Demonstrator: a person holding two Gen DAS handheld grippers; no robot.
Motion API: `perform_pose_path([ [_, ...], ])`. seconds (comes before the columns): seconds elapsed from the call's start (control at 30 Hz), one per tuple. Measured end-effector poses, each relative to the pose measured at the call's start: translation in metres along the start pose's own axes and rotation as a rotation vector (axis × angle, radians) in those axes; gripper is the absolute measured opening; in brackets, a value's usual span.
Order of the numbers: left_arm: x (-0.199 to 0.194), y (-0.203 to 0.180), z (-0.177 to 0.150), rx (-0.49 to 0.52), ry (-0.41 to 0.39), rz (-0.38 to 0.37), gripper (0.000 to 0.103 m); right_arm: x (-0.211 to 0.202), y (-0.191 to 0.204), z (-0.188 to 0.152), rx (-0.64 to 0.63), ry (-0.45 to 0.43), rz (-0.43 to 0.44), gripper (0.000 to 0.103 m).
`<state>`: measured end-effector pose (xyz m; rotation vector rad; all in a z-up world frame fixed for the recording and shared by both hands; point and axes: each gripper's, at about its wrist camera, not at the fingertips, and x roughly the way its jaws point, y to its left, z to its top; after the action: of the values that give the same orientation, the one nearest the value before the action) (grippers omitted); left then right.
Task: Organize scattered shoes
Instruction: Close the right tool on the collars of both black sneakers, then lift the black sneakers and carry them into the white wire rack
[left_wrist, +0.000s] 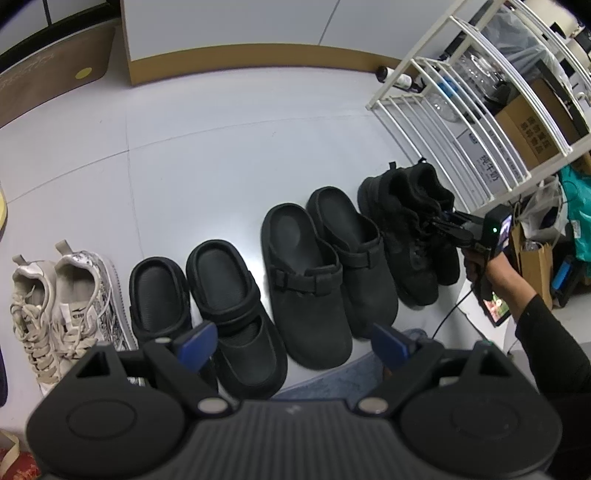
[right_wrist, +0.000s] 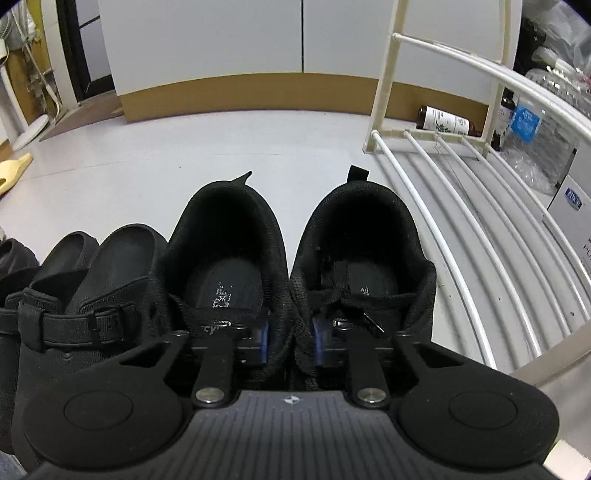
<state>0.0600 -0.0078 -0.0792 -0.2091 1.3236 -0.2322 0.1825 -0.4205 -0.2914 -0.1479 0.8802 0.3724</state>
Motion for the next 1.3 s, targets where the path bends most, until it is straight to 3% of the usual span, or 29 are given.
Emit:
perform_pose_path([
  [0.1,0.001,-0.001,0.001,0.001,-0.001,0.0,0.092,0.002,0.002,0.003,-0.006,0.006,-0.003,0.032],
  [0.23,0.001,-0.002,0.001,0.001,0.0,-0.001,0.092,0.002,0.006,0.003,-0.041,-0.012,-0.005,0.033],
  [0.37,0.001,-0.002,0.002,0.0,0.001,0.001,0.092,0.002,-0.001,0.002,0.033,-0.022,0.023,0.035],
  [0.5,0.001,-0.003,0.002,0.003,0.003,0.0,0.092,0.01,-0.013,0.012,0.117,0.055,0.061,0.037],
  [0.63,0.003,-0.001,0.001,-0.006,0.014,-0.001,0.092,0.018,-0.01,0.016,0.082,0.1,0.053,0.038],
  [0.7,0.004,0.001,0.001,-0.019,0.019,-0.003,0.092,0.022,-0.01,0.017,0.078,0.108,0.04,0.031],
  [0.77,0.004,0.002,0.001,-0.027,0.018,-0.003,0.092,0.021,-0.01,0.015,0.098,0.091,0.047,0.021],
  [0.87,0.004,0.001,0.001,-0.026,0.017,-0.002,0.092,0.019,-0.013,0.012,0.142,0.073,0.054,0.018],
  [1.07,0.006,0.002,0.002,-0.058,0.029,-0.043,0.092,0.006,-0.004,0.014,0.145,-0.002,-0.014,0.016],
  [1.3,0.005,0.003,0.002,-0.072,0.024,-0.045,0.092,-0.009,-0.02,0.041,0.26,-0.109,-0.042,0.016],
])
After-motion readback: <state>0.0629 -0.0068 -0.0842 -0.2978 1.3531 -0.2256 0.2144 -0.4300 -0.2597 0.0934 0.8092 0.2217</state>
